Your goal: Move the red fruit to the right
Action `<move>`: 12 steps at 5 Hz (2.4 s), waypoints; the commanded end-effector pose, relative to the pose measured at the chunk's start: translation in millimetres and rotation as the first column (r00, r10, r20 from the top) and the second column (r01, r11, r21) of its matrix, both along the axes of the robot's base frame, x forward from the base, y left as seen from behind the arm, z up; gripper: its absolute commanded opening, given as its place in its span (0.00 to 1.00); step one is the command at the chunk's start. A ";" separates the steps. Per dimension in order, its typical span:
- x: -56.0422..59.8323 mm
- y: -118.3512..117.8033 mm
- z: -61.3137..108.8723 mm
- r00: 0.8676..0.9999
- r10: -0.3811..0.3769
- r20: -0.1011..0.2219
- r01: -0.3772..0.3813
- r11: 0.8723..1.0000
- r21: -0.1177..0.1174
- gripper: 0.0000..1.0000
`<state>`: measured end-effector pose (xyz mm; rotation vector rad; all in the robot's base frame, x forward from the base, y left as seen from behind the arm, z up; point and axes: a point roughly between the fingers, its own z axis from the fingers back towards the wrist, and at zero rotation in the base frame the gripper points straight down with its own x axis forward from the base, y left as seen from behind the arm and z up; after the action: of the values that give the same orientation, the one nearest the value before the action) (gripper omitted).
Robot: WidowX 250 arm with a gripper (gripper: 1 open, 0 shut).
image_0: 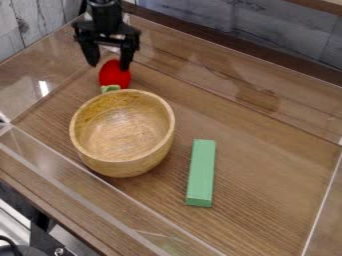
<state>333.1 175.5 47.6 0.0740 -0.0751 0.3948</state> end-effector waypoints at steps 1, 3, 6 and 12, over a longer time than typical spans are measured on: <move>6.8 3.8 11.0 0.999 0.007 0.037 -0.008 0.999 0.032 0.00; 12.2 -6.6 28.3 0.998 -0.009 0.059 0.008 1.000 0.020 0.00; 37.0 -74.6 86.1 0.974 -0.173 0.146 0.178 0.984 -0.020 0.00; 41.8 -161.2 44.7 0.946 -0.302 0.121 0.304 0.953 0.004 0.00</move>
<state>367.8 11.0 74.6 0.0198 -0.1434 0.0877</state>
